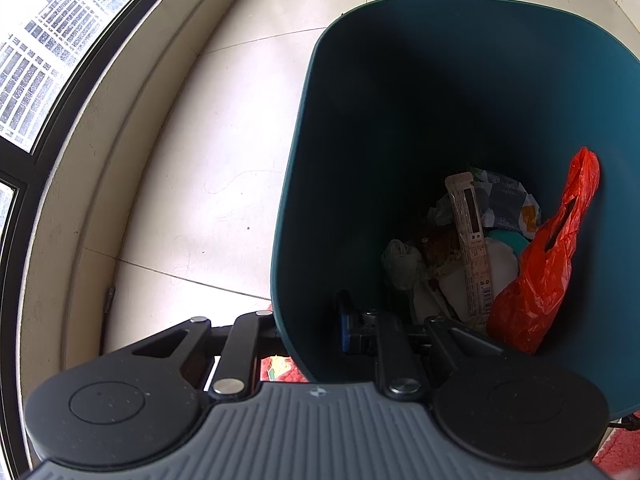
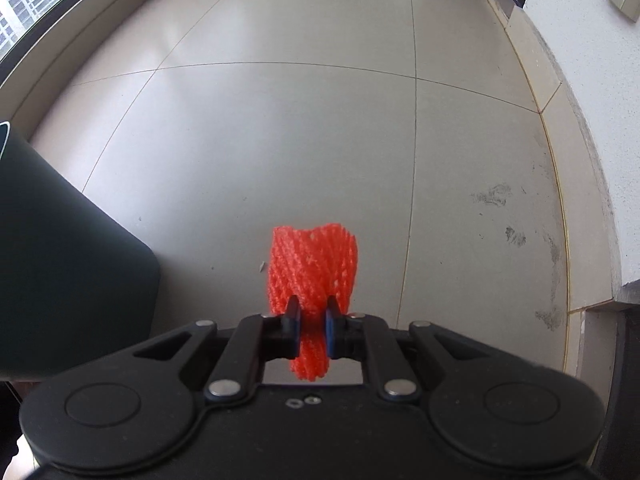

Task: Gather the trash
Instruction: 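Carry the orange net into the teal bin and open right tool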

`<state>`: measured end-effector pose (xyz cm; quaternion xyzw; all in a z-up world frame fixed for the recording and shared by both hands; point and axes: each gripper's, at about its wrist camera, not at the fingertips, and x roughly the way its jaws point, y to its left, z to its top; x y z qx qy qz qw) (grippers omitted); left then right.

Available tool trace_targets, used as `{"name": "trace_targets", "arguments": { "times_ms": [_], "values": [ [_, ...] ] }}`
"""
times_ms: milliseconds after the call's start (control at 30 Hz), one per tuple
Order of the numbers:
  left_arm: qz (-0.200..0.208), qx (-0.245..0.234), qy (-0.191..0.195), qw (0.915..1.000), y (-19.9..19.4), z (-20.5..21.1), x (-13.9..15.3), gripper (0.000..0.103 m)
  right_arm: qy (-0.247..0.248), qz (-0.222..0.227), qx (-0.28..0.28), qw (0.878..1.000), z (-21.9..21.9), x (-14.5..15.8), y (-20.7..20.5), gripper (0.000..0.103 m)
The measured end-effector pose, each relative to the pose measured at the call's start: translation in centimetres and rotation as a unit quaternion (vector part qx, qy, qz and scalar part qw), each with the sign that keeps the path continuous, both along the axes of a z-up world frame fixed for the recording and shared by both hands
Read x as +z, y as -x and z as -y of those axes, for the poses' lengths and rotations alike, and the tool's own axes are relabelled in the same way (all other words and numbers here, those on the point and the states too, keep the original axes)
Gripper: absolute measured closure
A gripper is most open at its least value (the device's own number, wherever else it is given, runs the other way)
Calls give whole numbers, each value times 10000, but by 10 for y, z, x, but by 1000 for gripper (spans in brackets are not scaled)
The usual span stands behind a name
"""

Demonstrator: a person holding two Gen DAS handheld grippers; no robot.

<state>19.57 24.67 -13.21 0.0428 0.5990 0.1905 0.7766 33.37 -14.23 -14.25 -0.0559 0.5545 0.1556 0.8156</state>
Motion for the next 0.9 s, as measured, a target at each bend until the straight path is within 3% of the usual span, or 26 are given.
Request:
{"name": "trace_targets", "arguments": {
  "times_ms": [267, 467, 633, 900],
  "values": [
    [38, -36, -26, 10000, 1, 1, 2, 85, -502, 492, 808, 9942, -55, 79, 48, 94],
    [142, -36, 3, 9999, 3, 0, 9, 85, -807, 690, 1419, 9842, -102, 117, 68, 94],
    [246, -30, 101, 9996, 5, -4, 14, 85, -881, 686, 1832, 9767, -145, 124, 76, 94],
    [355, -11, 319, 9989, 10, -14, 20, 85, -679, 309, 2092, 9750, -212, 83, 56, 93]
  ]
}}
